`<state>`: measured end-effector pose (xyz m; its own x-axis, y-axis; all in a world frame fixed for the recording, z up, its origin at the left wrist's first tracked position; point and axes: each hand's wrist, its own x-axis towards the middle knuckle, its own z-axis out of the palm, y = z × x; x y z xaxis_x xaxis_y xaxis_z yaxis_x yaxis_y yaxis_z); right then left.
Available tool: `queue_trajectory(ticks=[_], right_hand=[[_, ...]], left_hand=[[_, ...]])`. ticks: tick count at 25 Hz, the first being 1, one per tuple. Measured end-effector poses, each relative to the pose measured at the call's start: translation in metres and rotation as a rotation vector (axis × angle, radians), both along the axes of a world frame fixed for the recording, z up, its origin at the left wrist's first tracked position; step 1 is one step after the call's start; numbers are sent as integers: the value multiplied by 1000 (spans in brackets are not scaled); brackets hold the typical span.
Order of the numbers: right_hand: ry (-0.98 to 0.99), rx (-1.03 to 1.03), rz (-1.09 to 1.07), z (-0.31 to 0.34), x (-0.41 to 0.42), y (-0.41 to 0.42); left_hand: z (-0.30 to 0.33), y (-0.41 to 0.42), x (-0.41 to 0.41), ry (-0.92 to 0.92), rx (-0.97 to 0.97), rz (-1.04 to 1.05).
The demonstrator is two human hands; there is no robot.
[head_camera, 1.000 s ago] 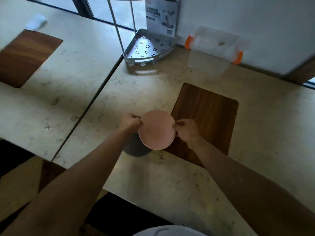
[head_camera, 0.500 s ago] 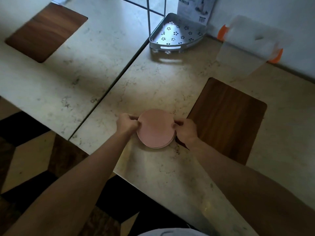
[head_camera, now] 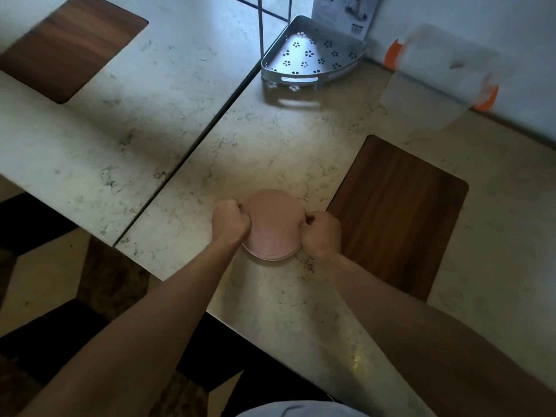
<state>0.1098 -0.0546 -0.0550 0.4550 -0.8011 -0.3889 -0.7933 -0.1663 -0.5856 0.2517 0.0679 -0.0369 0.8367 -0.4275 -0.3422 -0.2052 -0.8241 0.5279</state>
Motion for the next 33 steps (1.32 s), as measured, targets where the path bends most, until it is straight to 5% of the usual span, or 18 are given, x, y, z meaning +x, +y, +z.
queue_trajectory(ticks=[13, 24, 33], right_hand=[[-32, 230, -90, 1, 2, -17], [-252, 505, -300, -1, -34, -31], [-352, 509, -422, 27, -100, -76]], left_hand=[[-2, -7, 8, 256, -61, 230], [12, -30, -8, 353, -186, 135], [28, -99, -45, 407, -92, -92]])
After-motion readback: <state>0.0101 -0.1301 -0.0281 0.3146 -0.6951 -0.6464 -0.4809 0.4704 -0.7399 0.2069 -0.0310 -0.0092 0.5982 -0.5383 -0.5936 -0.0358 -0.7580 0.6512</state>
